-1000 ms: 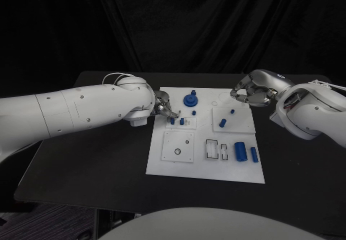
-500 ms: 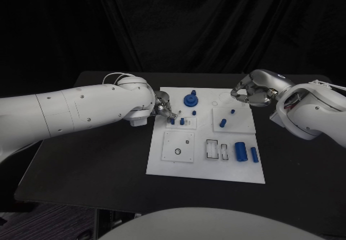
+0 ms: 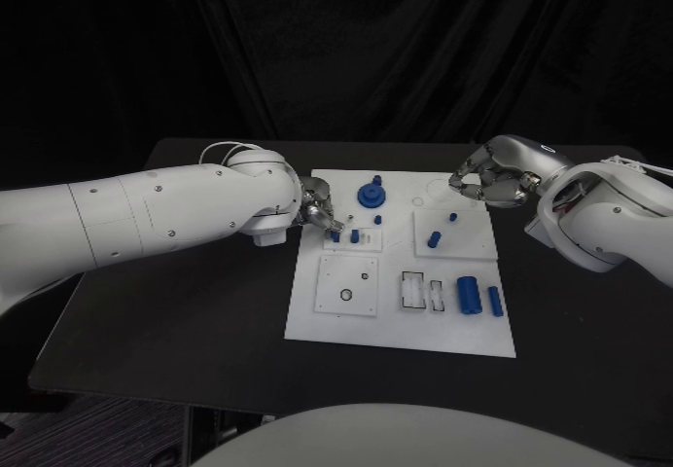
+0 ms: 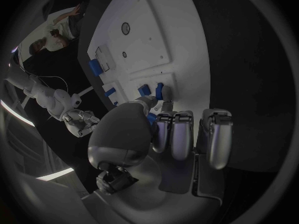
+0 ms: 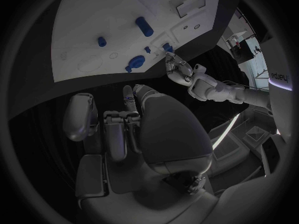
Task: Assemble the parts on the task board
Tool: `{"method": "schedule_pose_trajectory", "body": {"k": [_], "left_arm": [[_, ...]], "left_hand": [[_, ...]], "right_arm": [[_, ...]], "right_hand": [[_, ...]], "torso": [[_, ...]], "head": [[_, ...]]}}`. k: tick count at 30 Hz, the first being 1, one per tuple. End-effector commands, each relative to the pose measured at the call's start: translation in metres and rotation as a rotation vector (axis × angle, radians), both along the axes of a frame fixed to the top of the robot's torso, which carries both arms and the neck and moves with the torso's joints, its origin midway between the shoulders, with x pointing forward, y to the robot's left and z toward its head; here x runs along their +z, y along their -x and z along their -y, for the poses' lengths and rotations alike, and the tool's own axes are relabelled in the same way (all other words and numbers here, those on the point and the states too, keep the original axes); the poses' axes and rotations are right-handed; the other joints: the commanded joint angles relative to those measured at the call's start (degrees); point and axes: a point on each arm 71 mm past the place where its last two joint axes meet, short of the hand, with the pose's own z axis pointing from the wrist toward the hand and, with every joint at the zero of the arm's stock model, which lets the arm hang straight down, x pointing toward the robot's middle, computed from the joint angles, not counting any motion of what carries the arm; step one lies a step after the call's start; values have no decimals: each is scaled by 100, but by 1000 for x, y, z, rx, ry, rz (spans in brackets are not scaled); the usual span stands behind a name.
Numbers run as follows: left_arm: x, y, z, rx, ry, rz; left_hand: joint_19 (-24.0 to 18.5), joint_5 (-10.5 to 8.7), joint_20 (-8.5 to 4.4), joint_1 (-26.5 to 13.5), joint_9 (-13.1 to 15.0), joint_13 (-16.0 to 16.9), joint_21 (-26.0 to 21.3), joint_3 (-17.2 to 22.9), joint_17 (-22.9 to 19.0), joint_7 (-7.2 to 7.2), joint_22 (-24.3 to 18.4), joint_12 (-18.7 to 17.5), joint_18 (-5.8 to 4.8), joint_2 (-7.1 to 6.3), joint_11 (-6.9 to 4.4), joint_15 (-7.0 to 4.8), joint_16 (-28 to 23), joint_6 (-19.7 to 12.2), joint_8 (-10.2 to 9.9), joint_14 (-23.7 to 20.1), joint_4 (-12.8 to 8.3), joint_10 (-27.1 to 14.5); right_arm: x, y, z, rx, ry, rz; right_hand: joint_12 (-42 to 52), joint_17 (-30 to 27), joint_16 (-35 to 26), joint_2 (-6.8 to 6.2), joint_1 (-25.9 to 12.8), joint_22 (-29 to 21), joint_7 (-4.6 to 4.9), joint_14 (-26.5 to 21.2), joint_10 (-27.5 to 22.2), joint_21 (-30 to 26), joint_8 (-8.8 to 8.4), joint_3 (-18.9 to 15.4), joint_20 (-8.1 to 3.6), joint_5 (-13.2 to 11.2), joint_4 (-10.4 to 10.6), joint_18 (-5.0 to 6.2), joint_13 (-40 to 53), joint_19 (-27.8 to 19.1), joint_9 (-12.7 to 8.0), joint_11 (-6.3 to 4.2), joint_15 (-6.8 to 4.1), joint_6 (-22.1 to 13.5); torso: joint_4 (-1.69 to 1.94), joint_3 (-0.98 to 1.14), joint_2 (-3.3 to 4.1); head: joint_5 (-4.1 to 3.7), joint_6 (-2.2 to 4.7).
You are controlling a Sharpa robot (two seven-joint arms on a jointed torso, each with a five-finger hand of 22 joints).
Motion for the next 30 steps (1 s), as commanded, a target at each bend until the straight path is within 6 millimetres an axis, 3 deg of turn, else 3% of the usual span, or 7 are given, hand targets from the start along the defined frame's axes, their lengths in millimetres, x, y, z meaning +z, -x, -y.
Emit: {"method": "schedule_pose_trajectory", "body": {"k": [1,30], "left_arm": [[2,1,2,-14,30,23],[8,13,-19,66,113,111]], "left_hand": [[582,27,-11,-7,-2,1502,17,34,1487,-21,1509,-2,-79,-47,-15,-21,21,38,19,598,5,609],[582,-15,-12,-37,-6,1502,17,118,1418,-6,1509,-2,-79,-99,-6,-19,-30,8,15,575,10,609]], "right_arm": [[-1,0,2,-17,1,-5],[-1,0,3,-23,2,-5]], "right_hand": [[-28,1509,15,1,46,886,-10,601,469,-31,15,39,-7,23,3,24,1385,-33,5,3,28,38],[-44,1509,15,-9,47,876,0,601,450,-68,-2,48,-8,32,2,31,1369,-49,-2,9,29,10]], "torso": [[2,0,0],[4,1,-5]], "head": [[-2,0],[-5,0]]}}
